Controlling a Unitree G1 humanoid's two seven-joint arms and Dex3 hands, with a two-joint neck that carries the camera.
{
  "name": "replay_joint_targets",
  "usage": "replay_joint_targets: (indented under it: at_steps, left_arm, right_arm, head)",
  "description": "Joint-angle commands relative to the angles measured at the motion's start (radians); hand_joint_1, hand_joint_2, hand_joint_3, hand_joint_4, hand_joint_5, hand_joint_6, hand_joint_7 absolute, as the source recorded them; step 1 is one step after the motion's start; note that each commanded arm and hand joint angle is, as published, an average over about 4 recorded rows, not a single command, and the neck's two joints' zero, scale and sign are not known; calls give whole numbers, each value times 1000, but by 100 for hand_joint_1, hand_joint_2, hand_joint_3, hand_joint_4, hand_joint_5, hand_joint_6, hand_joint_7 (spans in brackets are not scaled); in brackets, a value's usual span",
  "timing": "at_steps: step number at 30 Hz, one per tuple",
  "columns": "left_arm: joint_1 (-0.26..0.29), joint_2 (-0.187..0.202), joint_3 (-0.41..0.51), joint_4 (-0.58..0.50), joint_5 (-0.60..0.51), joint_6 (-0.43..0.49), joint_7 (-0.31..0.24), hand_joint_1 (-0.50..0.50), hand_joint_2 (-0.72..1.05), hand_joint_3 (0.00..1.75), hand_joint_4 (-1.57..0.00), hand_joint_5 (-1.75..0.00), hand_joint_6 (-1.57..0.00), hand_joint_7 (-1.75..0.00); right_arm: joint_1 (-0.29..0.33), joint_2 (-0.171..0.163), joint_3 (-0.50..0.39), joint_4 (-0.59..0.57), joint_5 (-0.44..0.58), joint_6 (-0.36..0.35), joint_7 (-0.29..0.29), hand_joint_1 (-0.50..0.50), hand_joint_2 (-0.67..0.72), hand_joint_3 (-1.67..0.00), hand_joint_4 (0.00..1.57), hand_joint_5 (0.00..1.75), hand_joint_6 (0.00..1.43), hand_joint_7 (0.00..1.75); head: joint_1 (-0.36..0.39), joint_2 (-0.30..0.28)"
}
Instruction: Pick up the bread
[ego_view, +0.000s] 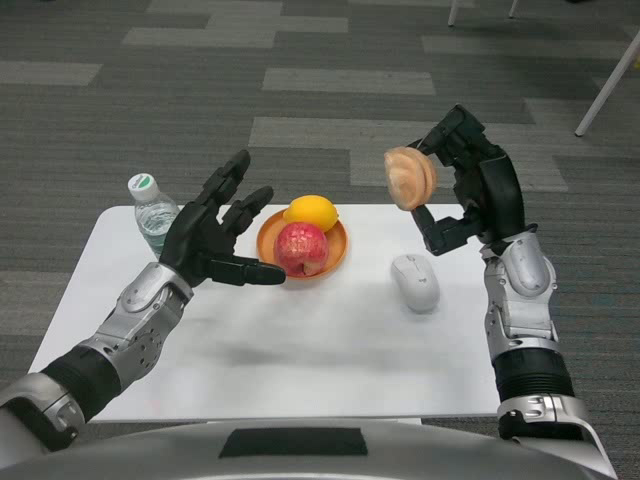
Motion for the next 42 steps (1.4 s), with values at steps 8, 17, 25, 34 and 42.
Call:
replay_joint_targets:
  at_steps: [8, 17, 25, 34, 42]
  left_arm:
    - [11, -3, 13, 0, 2, -17, -3, 50, 34, 4, 0, -41, 0, 0]
    - [11, -5, 14, 0, 2, -17, -3, 50, 34, 4, 0, -41, 0, 0]
    - [12, -4, 14, 0, 2, -17, -3, 50, 34, 7, 0, -41, 0, 0]
    - [12, -7, 13, 0, 2, -17, -3, 50, 34, 7, 0, -41, 0, 0]
    - [12, -7, 13, 0, 2, -18, -3, 50, 34, 2, 0, -41, 0, 0]
  right_arm:
    - [30, 24, -15, -7, 16, 3, -11, -42, -41, -159, 69, 155, 83, 161]
    - [38, 31, -1, -7, 16, 3, -11, -42, -41, -159, 69, 155, 83, 161]
    - [40, 33, 11, -7, 16, 3, -11, -42, -41, -159, 69, 155, 83, 161]
    - [45, 34, 13, -7, 16, 2, -11, -42, -41, -159, 69, 155, 83, 159]
    - [46, 34, 14, -7, 16, 1, -11, -42, -41, -159, 69, 155, 83, 161]
  head:
    - [-2, 3]
    - [-5, 1]
    - [-7, 0]
    - [-8, 0]
    - [-6, 2]
